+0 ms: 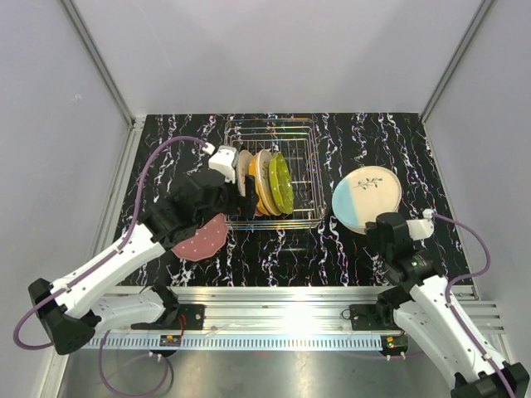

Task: Load the plates into the dish rack
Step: Grab a plate with the right arm, then pass the plate from the right arm to the left

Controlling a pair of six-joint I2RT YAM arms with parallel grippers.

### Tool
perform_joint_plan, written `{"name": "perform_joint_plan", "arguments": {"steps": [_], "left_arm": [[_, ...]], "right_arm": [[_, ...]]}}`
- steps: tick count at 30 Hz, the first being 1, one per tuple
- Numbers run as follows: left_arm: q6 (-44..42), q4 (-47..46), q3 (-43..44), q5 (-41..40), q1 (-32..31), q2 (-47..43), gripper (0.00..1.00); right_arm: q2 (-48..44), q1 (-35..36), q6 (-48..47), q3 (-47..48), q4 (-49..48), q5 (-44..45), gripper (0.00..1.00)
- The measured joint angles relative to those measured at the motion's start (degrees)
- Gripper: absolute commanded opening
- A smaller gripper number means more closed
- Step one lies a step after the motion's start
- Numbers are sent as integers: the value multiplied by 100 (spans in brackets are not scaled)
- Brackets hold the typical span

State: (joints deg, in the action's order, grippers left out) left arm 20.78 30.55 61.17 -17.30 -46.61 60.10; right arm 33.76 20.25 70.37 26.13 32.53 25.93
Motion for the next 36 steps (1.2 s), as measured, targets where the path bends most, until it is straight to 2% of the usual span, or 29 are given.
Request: {"name": "perform_joint_plan", "arguments": {"steps": [8, 15, 23, 36], "left_arm": [[660, -184, 505, 1266, 11, 566, 99], [931, -413, 1016, 1858, 11, 798, 99], [1126, -485, 1209, 2267, 11, 1132, 99], [1147, -411, 1434, 2282, 11, 1469, 99]], "right_arm": [[-101, 0, -785, 1141, 240, 136, 0], [127, 0, -1314, 1587, -92, -286, 0], [468, 2, -1615, 1602, -380, -1403, 0], [525, 2, -1687, 1926, -1003, -2761, 0]]}}
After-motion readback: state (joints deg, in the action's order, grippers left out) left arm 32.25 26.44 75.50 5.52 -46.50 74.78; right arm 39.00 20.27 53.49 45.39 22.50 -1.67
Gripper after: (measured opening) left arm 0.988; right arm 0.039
